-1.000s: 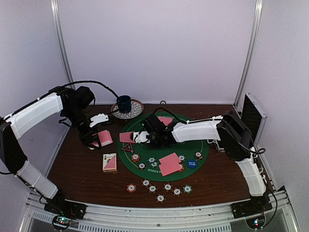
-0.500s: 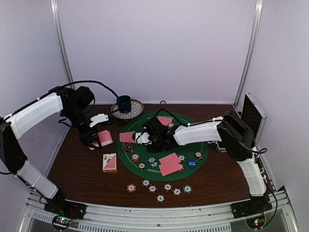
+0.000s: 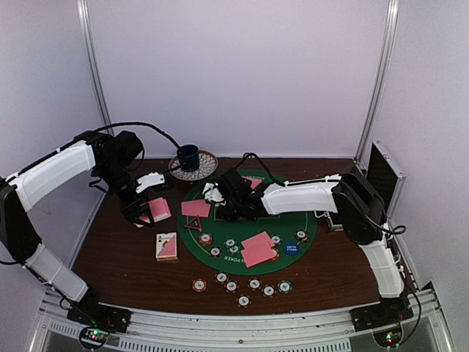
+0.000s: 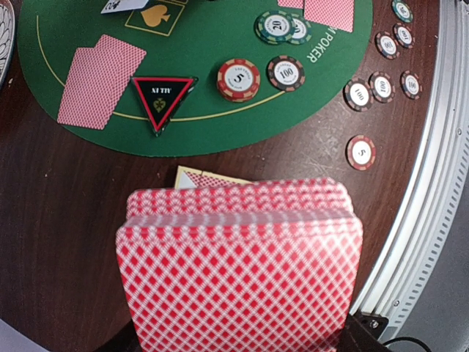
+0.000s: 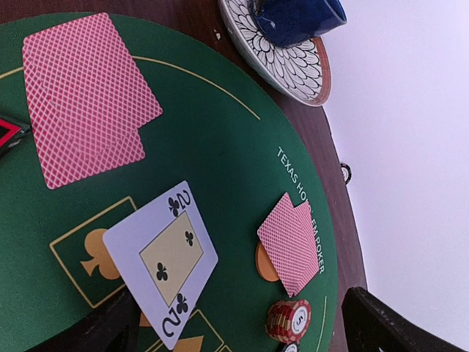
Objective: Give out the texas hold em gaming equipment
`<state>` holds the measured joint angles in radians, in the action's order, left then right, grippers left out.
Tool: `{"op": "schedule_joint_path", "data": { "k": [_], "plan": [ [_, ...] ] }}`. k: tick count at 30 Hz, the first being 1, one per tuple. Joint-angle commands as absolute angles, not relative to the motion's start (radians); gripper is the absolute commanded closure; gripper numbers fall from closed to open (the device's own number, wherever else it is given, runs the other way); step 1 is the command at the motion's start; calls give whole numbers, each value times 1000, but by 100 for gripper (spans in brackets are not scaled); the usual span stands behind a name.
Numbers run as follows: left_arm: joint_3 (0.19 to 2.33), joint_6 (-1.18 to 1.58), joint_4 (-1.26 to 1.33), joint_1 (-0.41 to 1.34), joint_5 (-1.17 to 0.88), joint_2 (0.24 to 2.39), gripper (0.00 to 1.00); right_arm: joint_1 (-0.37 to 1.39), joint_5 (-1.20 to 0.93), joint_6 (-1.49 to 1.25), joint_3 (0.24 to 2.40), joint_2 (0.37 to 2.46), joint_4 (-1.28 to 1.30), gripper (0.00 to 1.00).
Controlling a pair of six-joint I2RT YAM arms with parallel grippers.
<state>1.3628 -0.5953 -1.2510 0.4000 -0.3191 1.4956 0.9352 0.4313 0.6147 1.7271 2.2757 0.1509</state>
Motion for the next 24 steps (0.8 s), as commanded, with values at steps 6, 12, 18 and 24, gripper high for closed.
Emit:
{"op": "schedule_joint_path", "data": {
  "k": [6, 12, 18, 24],
  "plan": [
    [1388, -607, -1260, 394, -348, 1467, 100, 945, 428, 423, 1666, 2157, 228, 0],
    [1398, -607, -1264, 394, -347, 1478, 100, 952, 323, 458, 1544, 2095, 221, 0],
    [1424, -602, -1270, 396, -353, 1496, 100, 940, 346, 331, 1619, 2062, 269, 1],
    [1427, -599, -1270, 396, -351, 1493, 100, 819, 114, -84, 1967, 2094, 604, 1]
  ]
}}
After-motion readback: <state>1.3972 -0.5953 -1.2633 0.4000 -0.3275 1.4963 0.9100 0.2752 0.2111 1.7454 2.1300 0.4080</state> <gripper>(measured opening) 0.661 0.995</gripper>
